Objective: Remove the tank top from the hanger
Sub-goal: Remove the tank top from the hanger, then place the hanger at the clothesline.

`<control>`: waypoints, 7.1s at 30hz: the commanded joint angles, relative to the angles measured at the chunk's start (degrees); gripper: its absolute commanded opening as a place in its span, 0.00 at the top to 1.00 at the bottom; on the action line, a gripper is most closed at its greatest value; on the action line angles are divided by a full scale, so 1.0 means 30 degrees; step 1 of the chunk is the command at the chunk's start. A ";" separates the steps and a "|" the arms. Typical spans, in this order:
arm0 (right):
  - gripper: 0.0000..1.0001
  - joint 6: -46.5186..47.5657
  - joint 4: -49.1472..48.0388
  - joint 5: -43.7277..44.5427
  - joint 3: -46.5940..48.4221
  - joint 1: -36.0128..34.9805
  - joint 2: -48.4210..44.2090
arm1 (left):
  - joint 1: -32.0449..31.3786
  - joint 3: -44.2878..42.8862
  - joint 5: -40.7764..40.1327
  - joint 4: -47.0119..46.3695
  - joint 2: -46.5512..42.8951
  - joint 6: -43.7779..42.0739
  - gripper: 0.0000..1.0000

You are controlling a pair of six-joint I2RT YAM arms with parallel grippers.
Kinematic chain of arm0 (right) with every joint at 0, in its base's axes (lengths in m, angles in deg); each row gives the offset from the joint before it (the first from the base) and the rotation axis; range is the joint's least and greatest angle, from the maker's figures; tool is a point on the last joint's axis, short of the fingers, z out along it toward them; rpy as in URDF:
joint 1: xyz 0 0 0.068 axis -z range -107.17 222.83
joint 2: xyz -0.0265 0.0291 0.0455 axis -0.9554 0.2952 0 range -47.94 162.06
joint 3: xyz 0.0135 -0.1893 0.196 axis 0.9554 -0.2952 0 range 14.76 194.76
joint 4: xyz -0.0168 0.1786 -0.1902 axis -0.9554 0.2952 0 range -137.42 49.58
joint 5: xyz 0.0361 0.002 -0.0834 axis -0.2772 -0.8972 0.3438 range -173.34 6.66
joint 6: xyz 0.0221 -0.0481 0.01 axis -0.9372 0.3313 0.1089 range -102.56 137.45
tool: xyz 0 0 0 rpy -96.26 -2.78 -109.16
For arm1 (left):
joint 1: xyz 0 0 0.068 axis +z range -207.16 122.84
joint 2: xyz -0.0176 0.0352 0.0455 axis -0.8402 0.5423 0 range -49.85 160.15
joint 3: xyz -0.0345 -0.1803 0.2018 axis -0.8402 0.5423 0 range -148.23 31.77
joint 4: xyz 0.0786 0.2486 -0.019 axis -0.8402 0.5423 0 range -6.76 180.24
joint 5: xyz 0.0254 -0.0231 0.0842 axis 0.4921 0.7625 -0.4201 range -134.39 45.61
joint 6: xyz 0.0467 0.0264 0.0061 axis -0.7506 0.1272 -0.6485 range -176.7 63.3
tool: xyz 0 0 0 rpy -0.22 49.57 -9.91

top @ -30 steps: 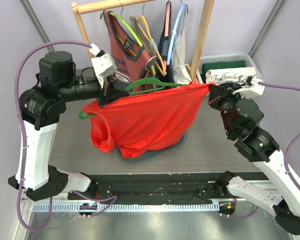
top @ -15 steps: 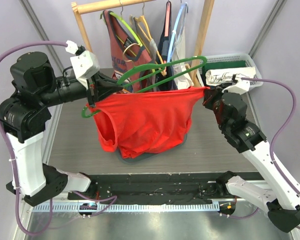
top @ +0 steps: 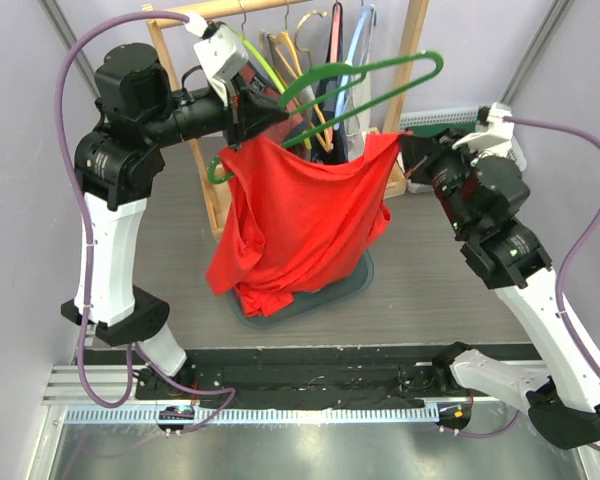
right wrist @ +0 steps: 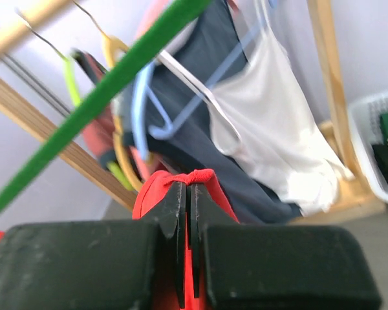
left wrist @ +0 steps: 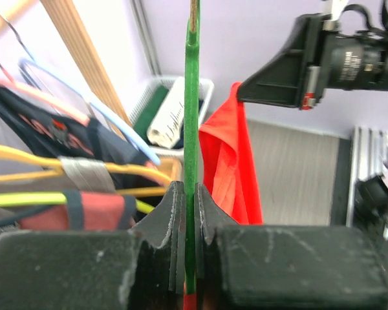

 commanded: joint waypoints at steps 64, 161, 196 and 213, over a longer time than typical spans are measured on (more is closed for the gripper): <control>0.11 1.3414 0.7673 -0.9025 0.5779 -0.6735 0.1525 | -0.1482 0.7952 0.4986 0.6209 -0.4221 -0.5171 1.00; 0.99 0.8931 1.0454 -0.2845 0.3082 -0.6735 -0.7322 | -0.8631 0.0506 -1.1888 -0.1379 0.0058 -0.4616 1.00; 0.99 1.0776 1.1775 -0.9078 0.4377 -0.6735 -0.2638 | -0.4529 1.0795 -0.4372 0.3395 -0.8646 -0.5988 0.00; 0.99 1.2300 0.9341 -1.6173 0.3962 -0.6735 -0.0321 | -0.4383 1.2229 0.4166 0.9023 -0.8237 -0.9039 0.01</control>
